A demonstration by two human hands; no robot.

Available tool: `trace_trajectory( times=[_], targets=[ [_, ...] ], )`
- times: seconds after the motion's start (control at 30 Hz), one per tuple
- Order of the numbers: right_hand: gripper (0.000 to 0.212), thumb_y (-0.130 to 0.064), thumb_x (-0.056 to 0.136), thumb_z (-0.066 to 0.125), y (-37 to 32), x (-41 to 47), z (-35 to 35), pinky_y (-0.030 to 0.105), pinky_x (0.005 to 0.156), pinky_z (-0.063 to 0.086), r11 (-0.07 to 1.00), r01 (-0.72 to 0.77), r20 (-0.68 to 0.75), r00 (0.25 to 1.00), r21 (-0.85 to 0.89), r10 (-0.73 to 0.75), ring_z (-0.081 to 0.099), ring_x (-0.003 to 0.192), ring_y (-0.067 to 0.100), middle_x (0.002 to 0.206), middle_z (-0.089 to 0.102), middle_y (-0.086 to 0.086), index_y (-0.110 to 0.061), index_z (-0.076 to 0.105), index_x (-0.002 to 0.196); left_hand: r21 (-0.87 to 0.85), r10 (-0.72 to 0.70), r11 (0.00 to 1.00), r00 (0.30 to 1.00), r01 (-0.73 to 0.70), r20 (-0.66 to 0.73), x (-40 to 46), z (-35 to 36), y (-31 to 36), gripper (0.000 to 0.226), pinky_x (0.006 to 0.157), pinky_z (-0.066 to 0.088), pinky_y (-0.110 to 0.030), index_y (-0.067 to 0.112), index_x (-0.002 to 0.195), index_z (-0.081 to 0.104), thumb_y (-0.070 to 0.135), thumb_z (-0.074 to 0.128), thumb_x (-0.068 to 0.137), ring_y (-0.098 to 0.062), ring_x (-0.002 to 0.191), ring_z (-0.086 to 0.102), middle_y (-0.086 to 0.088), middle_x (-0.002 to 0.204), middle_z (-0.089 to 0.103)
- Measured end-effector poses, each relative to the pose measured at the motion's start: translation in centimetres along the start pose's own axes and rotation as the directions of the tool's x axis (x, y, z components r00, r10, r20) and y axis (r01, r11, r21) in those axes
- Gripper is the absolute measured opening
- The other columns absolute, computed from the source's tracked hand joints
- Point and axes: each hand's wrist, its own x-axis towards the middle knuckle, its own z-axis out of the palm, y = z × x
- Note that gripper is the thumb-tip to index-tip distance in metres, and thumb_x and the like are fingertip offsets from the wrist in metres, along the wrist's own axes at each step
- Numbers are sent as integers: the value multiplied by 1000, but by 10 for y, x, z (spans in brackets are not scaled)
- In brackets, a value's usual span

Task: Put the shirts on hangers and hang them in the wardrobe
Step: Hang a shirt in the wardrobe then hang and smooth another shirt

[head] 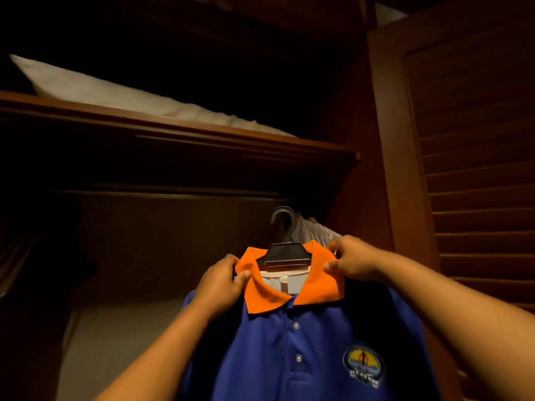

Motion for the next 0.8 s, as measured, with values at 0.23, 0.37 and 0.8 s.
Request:
trace_trajectory(
  times=[0.23, 0.37, 0.8],
  targets=[
    [15, -26, 86, 69, 4, 78, -22, 26, 72, 44, 995, 98, -65, 993, -30, -100, 57, 85, 14, 94, 61, 1, -17, 64, 97, 89, -25, 996, 996, 32, -85, 84, 13, -4, 26, 93, 46, -40, 24, 115, 54, 40, 54, 94, -18, 105, 58, 2, 113, 62],
    [10, -26, 87, 69, 9, 114, -28, 22, 63, 43, 992, 116, -50, 992, -44, -118, 56, 74, 9, 82, 60, -3, -19, 63, 85, 95, -27, 995, 993, 38, -118, 122, 29, -11, 29, 97, 42, -41, 22, 120, 54, 38, 53, 95, -19, 111, 57, 1, 119, 61],
    [18, -29, 83, 72, -7, 191, -16, 20, 56, 42, 972, -9, -109, 994, -237, -18, 57, 80, 14, 89, 61, 3, -14, 63, 84, -213, 8, 977, 998, -20, -57, 230, 115, -56, 31, 90, 49, -36, 12, 122, 57, 30, 48, 99, -24, 109, 60, -9, 120, 63]
  ],
)
